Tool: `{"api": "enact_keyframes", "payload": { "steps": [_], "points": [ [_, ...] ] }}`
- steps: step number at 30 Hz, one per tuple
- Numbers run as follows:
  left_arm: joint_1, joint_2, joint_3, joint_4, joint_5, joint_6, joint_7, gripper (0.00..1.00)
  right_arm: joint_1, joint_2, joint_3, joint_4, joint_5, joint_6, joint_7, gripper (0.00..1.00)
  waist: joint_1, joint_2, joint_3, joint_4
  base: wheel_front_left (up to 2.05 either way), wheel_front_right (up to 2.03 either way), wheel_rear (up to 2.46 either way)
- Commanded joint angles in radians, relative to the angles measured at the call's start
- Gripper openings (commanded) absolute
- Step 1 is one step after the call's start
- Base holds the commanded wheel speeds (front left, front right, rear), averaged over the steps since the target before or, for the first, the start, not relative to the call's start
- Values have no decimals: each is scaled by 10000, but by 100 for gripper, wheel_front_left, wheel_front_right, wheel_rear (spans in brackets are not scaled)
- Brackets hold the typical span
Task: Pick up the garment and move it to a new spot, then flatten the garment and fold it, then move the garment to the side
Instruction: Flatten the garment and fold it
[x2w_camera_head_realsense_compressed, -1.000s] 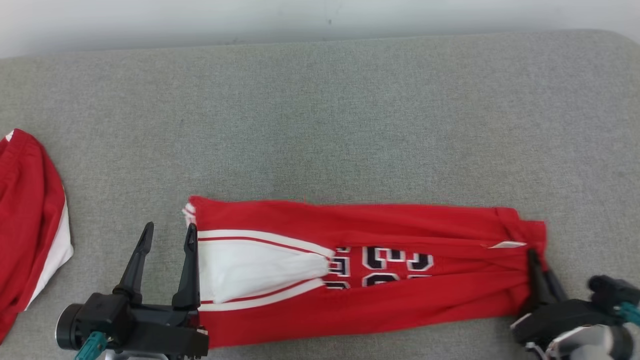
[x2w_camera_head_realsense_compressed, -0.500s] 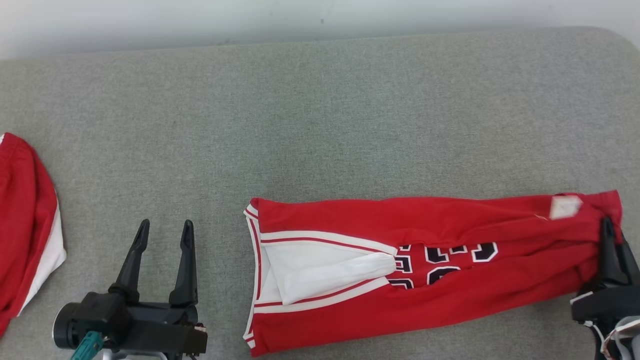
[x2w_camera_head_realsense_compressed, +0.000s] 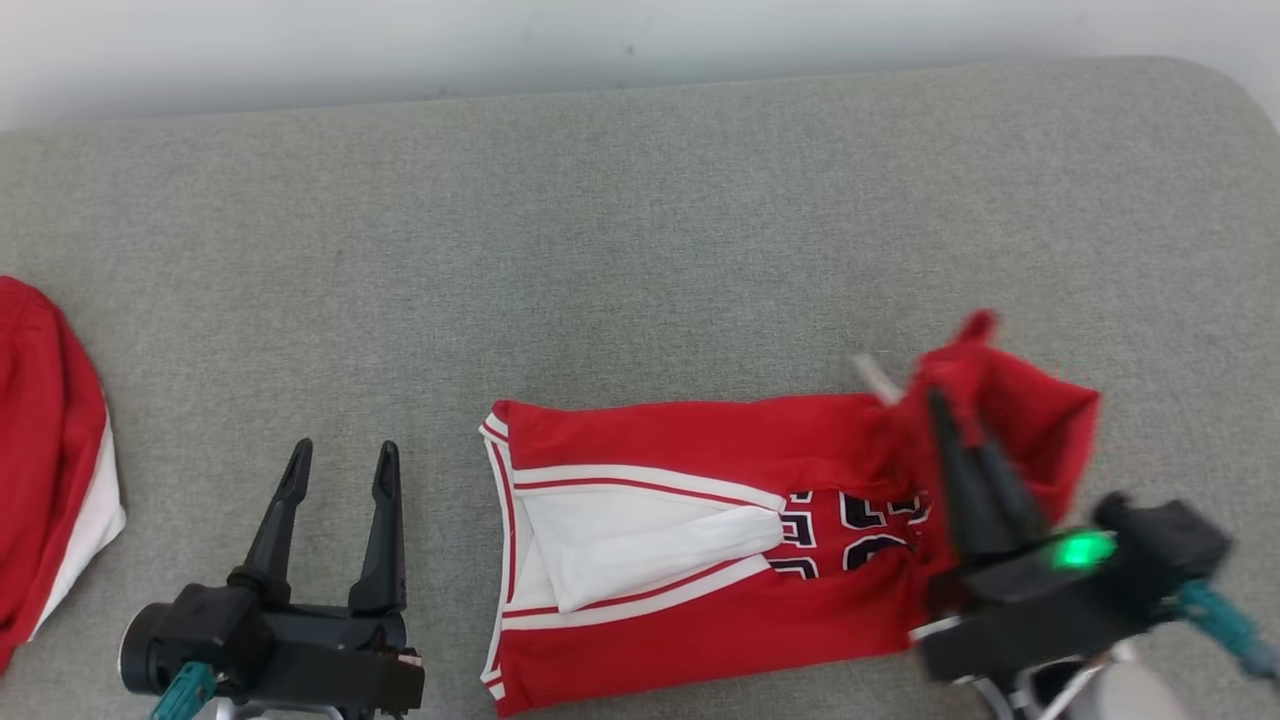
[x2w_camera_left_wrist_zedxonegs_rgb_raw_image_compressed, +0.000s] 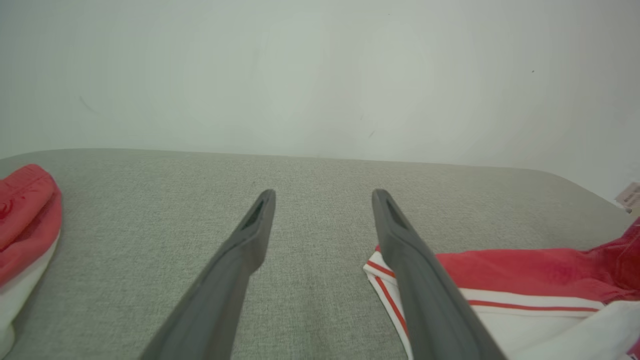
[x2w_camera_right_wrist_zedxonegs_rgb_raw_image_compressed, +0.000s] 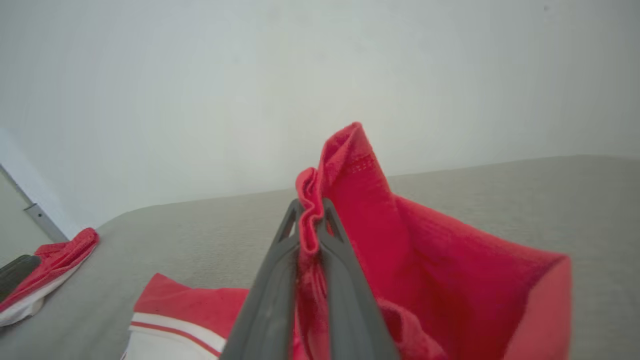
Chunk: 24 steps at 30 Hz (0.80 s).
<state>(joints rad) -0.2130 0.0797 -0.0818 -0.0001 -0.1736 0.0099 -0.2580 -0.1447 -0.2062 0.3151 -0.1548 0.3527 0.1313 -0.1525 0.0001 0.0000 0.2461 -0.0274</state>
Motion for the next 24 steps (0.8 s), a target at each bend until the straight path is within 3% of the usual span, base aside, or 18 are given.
{"api": "enact_keyframes", "payload": {
  "steps": [1, 11, 24],
  "points": [
    [-90, -31, -24, 50, 117, -62, -72, 100, -9, 107, 462, -179, 19, -10, 116, 0, -1, 0, -19, 64, 0, 0, 0],
    [-222, -158, -159, 223, 15, -214, -72, 100, -1004, 602, 2878, 480, 358, -10, 151, 0, -1, 0, 59, 597, 0, 0, 0],
    [-395, -255, -442, 347, -61, -217, -53, 100, -2429, 1111, 4456, 3737, 1079, -9, -619, 0, -1, 0, 471, 1257, 0, 0, 0]
  ]
}}
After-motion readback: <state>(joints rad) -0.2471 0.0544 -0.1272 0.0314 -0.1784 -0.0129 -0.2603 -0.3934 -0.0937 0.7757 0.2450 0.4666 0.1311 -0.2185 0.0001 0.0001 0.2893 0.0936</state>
